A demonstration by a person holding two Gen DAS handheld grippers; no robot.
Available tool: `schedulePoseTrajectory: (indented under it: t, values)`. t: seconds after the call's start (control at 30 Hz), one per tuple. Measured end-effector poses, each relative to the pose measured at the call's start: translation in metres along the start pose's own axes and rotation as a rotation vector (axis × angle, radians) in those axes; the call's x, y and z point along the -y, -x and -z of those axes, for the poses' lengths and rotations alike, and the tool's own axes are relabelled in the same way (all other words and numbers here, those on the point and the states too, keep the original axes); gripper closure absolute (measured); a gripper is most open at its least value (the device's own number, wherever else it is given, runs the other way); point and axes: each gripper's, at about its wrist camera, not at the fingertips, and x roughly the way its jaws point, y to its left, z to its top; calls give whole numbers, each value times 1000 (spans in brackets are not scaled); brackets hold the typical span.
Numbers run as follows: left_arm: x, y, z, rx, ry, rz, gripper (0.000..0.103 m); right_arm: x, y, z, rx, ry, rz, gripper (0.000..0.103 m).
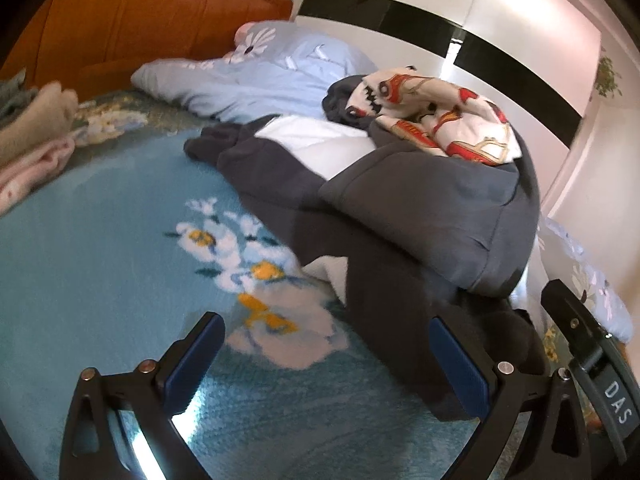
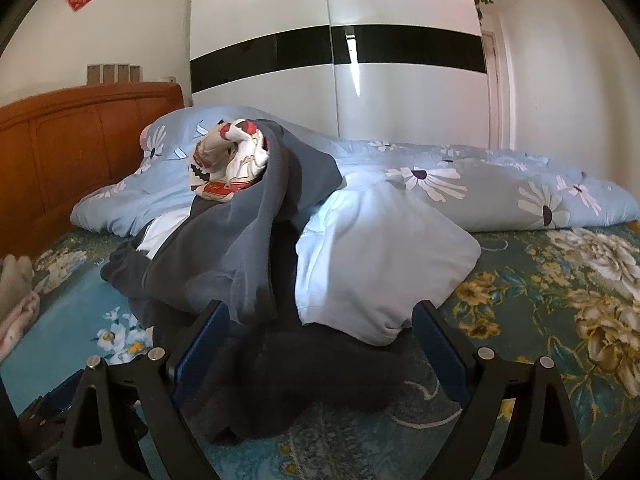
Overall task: Fold clothes
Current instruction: 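Move both tools toward the clothing pile on the bed, then grasp the cream car-print pajama garment with the left tool and lift it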
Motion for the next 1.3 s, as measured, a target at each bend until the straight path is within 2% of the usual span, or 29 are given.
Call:
schedulePoseTrajectory:
  t: [0.13, 0.2, 0.3, 0.4, 0.47, 0.53, 0.57, 0.63, 0.7, 0.8, 0.87, 0.93, 0.97, 1.07, 1.17, 1.23, 1.27, 1.3]
  values:
    - [-20, -7, 3, -58, 111, 12, 0, 7, 7, -2, -5, -27, 12, 10]
    - [-33, -5, 4, -64, 169, 59, 0, 15, 15, -4, -19, -57, 21, 10]
    - [-34, -1, 8, -50, 171, 71, 0, 39, 27, -9, -99, -69, -12, 10]
    - [-33, 2, 9, -39, 167, 61, 0, 73, 36, -11, -77, 48, -17, 10]
    - [-29, 1, 8, -53, 151, 46, 0, 94, 42, -4, -13, 87, 61, 10]
    - [-18, -1, 3, -68, 97, 19, 0, 124, 44, 8, 36, -9, 126, 10]
    - [-5, 2, -2, -53, 34, -3, 0, 137, 42, 11, 36, -50, 134, 10]
    - [29, 12, -14, 3, -133, -58, 0, 149, 27, 2, -43, -95, 64, 10]
    - [70, 21, -35, 63, -278, -105, 0, 149, 31, -4, -16, -76, 63, 10]
    - [122, 26, -77, 160, -370, -136, 0, 138, 38, -4, 33, -28, 66, 10]
    - [148, 15, -96, 212, -453, -223, 0, 128, 42, -7, 19, 35, 59, 10]
    - [168, -11, -106, 196, -557, -313, 0, 124, 40, -7, 4, 66, 60, 10]
    - [171, -22, -106, 169, -578, -312, 0, 125, 38, -7, 0, 71, 58, 10]
    - [171, -36, -110, 111, -521, -195, 0, 134, 34, -6, -25, 35, 51, 10]
    - [164, -31, -125, 126, -355, -81, 0, 144, 32, -5, -44, -11, 47, 10]
    - [157, -30, -135, 136, -267, -61, 3, 150, 31, -4, -51, -39, 55, 10]
    - [155, -33, -139, 136, -250, -75, 6, 152, 30, -3, -55, -49, 57, 10]
    - [154, -37, -144, 133, -247, -102, 16, 153, 29, -3, -60, -57, 61, 10]
